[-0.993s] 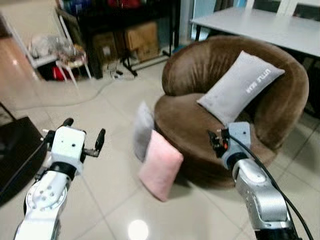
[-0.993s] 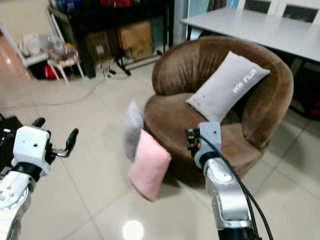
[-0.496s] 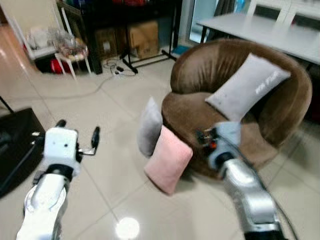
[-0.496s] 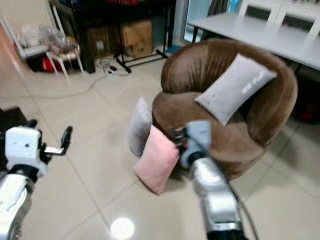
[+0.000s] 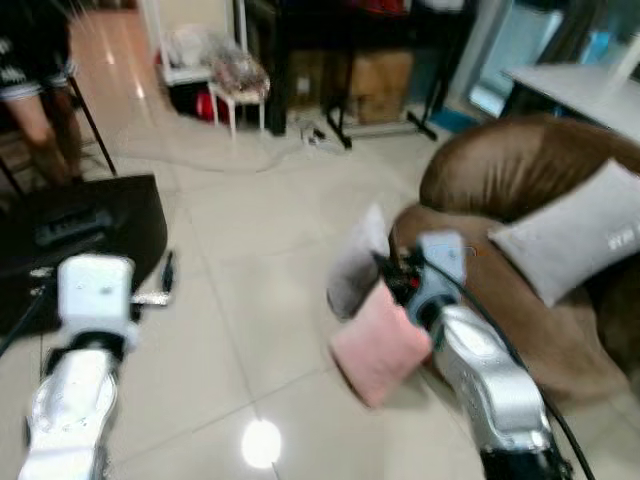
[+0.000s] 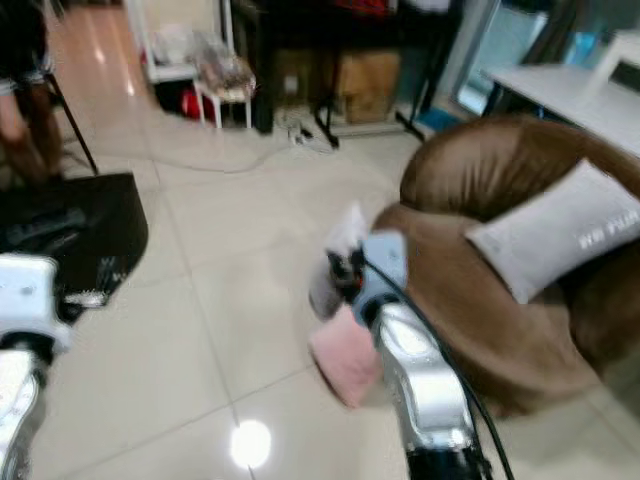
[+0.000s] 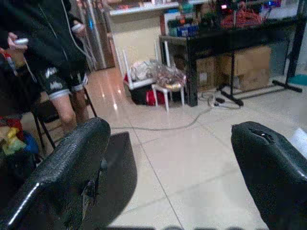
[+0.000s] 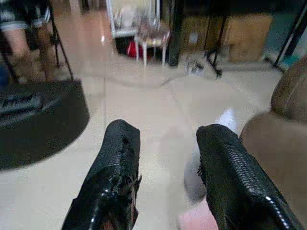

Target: Move the pillow to the sofa from floor

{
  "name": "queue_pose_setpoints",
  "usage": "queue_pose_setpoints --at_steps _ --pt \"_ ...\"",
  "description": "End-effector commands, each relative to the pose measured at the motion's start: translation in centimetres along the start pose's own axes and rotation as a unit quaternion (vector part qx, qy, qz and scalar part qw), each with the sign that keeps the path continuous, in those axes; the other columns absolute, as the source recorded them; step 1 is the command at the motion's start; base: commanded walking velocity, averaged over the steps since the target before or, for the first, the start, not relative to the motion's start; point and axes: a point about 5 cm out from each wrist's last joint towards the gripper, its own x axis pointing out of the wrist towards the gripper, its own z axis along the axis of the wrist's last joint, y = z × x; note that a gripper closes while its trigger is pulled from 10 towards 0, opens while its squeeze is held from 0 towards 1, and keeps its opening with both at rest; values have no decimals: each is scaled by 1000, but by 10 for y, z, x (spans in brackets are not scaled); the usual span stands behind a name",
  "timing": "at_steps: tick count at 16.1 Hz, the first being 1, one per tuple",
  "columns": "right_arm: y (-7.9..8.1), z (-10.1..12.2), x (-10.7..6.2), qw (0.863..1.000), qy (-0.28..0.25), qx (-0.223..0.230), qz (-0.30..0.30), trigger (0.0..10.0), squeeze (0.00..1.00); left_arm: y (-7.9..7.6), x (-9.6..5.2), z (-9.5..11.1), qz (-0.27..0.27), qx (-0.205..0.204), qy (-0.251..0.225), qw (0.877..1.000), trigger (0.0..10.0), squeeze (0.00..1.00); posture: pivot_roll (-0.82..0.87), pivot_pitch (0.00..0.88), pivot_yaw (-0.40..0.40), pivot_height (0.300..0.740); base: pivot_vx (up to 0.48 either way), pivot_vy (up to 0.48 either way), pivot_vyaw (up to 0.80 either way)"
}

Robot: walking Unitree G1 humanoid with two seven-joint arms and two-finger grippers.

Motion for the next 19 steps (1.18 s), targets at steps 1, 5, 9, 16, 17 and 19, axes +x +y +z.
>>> queue_pose_setpoints --at_steps 1,5,9,16,17,19 --pt "-19 -3 -3 999 10 -18 -42 10000 0 -10 3 4 -16 -10 -10 1000 10000 0 16 0 -54 740 319 0 0" --pt "-22 -4 -3 999 14 15 -49 10000 0 -12 5 2 -19 -10 -10 1000 10000 0 9 0 -59 740 322 0 0" --pt "-30 3 -1 998 -7 -16 -57 10000 0 -18 7 -4 -39 14 -10 999 10000 0 -4 0 -71 740 323 0 0" --pt "-39 -3 -7 995 -14 10 -96 10000 0 -19 16 -3 -65 24 -20 997 10000 0 -50 0 16 740 319 0 -69" --pt "-38 -5 -9 994 -14 19 -103 10000 0 -17 20 -1 -71 28 -23 997 10000 0 -60 0 41 740 322 0 -800" --pt "-37 -8 -12 993 -14 21 -111 10000 0 -15 24 1 -81 34 -24 996 10000 0 -74 0 76 740 321 0 -800"
